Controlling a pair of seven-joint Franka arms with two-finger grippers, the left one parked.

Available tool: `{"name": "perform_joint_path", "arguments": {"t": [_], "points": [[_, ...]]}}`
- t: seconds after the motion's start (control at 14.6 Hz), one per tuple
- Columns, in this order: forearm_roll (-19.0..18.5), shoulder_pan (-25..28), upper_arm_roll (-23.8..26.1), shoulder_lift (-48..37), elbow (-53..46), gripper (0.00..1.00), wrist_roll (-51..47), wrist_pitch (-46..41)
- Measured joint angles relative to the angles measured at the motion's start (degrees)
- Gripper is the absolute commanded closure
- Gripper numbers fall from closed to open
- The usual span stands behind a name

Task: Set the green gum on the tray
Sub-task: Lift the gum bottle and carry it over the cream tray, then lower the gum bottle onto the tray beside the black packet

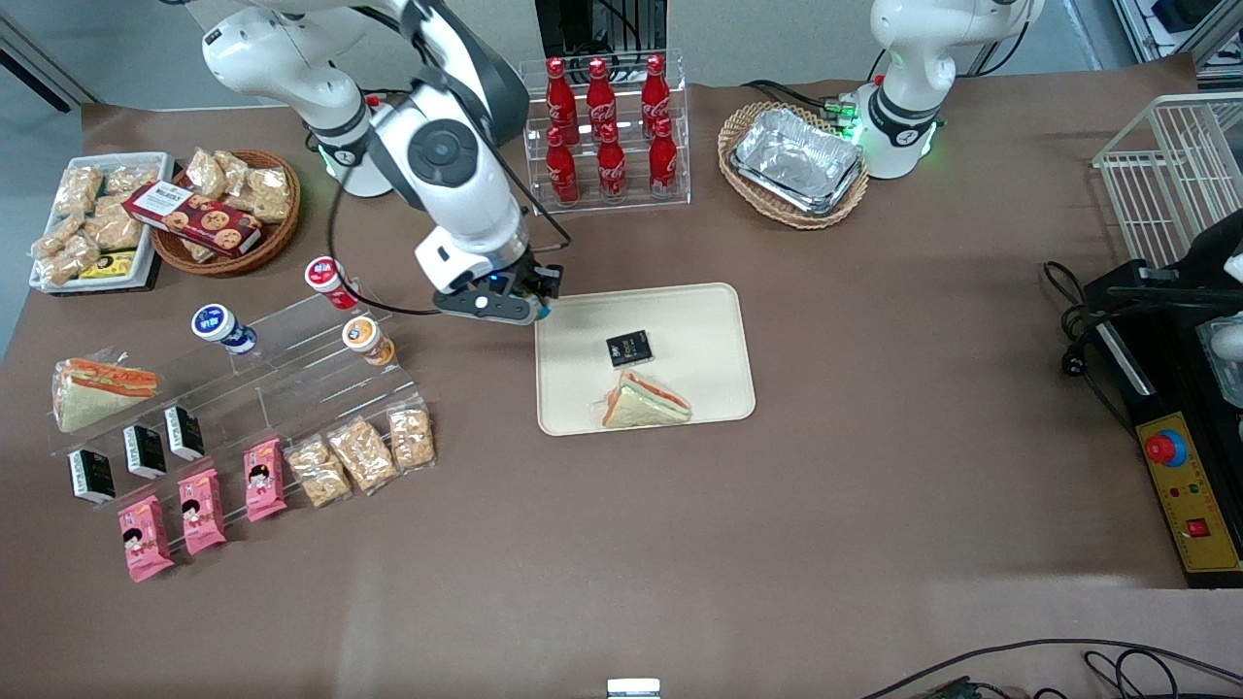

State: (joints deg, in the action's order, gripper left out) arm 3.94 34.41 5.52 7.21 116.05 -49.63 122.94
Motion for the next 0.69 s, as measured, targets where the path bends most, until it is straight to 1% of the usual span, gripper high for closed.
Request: {"name": "perform_joint_path", "arguments": {"t": [0.21, 0.34, 0.69], "points": [[0.0, 2.3, 0.0, 0.6, 7.5, 1.00, -1.5, 9.5], [0.0, 3.2, 0.0, 1.6, 10.5, 1.00, -2.1, 14.4], [0.0, 3.3, -0.1, 7.7, 12.4, 1.00, -2.2, 25.4]]}}
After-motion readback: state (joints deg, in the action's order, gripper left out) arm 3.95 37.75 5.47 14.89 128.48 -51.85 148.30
